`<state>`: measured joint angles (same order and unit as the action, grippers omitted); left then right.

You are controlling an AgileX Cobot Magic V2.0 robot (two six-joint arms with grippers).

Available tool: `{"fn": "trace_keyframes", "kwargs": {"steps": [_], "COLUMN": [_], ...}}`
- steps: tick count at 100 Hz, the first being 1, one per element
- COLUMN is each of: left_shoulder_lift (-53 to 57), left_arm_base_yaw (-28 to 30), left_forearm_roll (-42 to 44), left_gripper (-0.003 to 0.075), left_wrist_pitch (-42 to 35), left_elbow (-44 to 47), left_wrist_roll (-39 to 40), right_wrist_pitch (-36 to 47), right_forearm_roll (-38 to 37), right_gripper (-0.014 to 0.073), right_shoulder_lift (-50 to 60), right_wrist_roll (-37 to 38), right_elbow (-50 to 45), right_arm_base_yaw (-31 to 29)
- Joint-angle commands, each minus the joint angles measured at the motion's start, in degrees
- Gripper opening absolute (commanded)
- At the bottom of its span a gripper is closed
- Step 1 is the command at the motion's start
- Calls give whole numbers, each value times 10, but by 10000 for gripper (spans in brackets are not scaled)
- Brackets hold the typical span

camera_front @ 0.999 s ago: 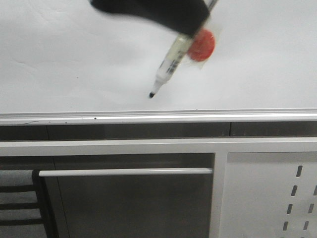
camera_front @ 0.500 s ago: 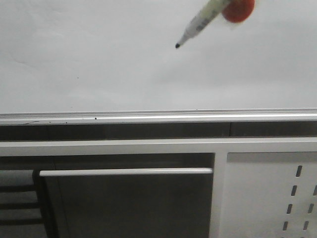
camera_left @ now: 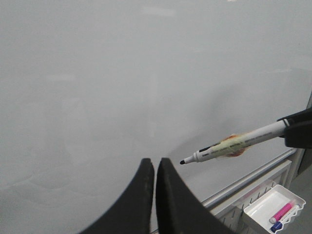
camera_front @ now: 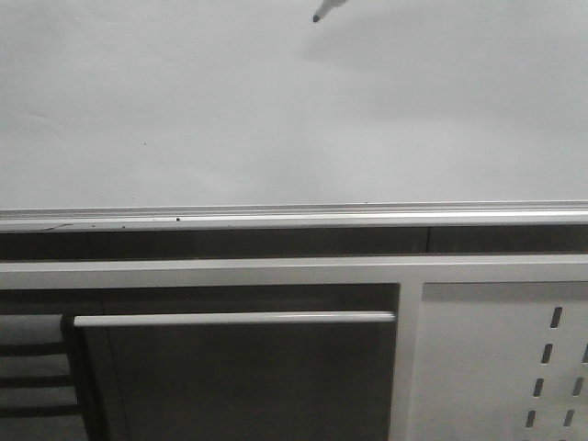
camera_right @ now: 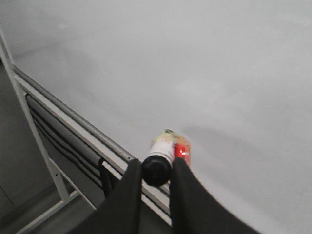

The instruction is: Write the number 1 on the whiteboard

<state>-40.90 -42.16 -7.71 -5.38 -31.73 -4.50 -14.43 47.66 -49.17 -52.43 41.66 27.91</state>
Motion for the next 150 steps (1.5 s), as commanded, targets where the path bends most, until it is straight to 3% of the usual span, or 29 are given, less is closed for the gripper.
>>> {"fn": "trace_keyframes", "kwargs": {"steps": [1,37,57,90,100,117,122,150], "left_shoulder_lift": [3,3,3,-58,-94,-148,-160,-201], "left_arm_base_yaw": [2,2,1,-24,-68,-111,-115,-122], "left_forearm_roll": [-4,-3,-3,23,44,59,59,84], "left_gripper": [-20,-20,-20,-14,66,370,424,393], "left_wrist_pitch": [-51,-51,-51,-24,-17,-17,-18,-21], "left_elbow": [-17,-17,-17,-28,-43,-74,-78,-82], "left_wrist_roll": [4,-9,-9,-9,-9,-9,-9,-9], "right_wrist_pitch": [61,114,-62,-174,-187,-225,-233,-257], "right_forearm_roll": [0,-24,-27,-27,-27,-27,-27,-26], "right_gripper": [-59,-60,-62,-62,-62,-62,-62,-62], "right_shoulder_lift": [-13,-121,-107,-70,-70,-73,-73,-73], "right_wrist_roll": [-8,-9,-9,-1,8,14,14,17], "right_elbow": [15,16,32,99,119,144,149,154], "right_arm_base_yaw": [1,1,1,-1,-4,-12,-12,-12]}}
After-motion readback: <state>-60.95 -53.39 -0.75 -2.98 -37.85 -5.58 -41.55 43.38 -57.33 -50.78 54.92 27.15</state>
